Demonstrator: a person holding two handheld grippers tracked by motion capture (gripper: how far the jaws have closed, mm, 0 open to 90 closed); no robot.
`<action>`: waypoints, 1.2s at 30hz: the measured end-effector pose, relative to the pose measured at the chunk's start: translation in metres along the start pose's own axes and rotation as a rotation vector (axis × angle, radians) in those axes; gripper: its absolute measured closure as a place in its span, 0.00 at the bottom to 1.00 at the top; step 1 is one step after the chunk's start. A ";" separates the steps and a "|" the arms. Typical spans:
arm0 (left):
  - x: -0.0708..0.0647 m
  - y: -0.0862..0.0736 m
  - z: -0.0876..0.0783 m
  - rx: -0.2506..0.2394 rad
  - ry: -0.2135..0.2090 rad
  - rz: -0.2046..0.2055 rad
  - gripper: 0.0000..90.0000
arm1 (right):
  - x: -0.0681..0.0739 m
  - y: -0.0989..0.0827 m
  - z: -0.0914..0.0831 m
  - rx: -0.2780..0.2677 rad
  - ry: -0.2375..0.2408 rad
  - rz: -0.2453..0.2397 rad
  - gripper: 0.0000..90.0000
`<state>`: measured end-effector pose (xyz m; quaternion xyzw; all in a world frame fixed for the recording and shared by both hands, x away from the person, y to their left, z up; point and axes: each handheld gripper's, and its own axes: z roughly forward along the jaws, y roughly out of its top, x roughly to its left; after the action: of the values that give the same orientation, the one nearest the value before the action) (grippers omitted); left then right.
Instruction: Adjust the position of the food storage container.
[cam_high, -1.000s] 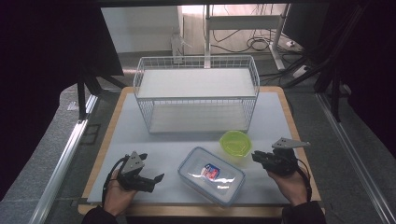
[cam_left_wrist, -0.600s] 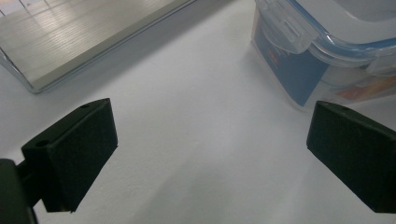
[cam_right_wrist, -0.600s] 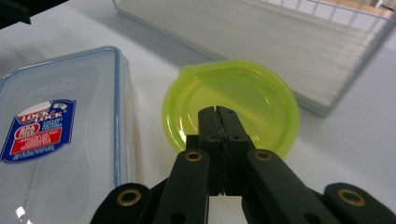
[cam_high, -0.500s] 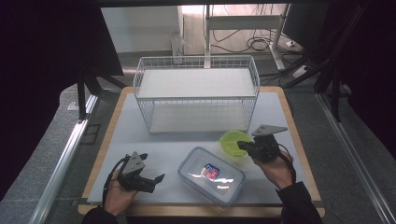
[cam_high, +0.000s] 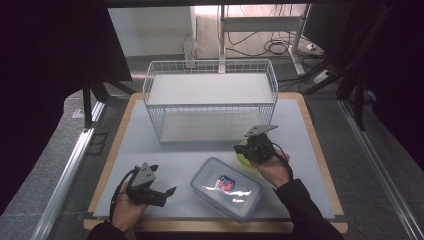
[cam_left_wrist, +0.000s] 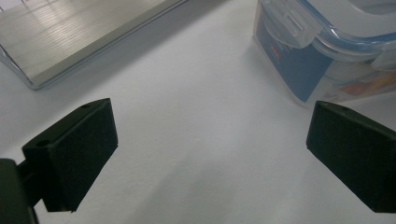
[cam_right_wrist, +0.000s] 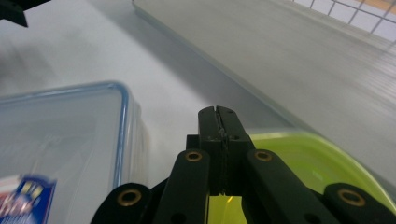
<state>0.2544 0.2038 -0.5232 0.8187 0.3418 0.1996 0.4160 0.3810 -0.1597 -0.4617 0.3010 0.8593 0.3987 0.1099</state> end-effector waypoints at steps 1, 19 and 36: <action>0.000 0.000 0.000 0.000 0.000 0.001 0.02 | 0.000 0.003 0.004 0.002 0.001 -0.004 1.00; -0.001 -0.001 0.000 0.009 0.000 0.006 0.03 | -0.005 0.000 0.024 0.102 -0.018 -0.005 1.00; -0.002 -0.001 0.001 0.016 0.001 0.010 0.03 | -0.019 -0.037 -0.026 0.106 -0.064 0.045 1.00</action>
<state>0.2534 0.2023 -0.5241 0.8237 0.3394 0.1994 0.4081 0.3688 -0.2064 -0.4733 0.3385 0.8681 0.3453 0.1124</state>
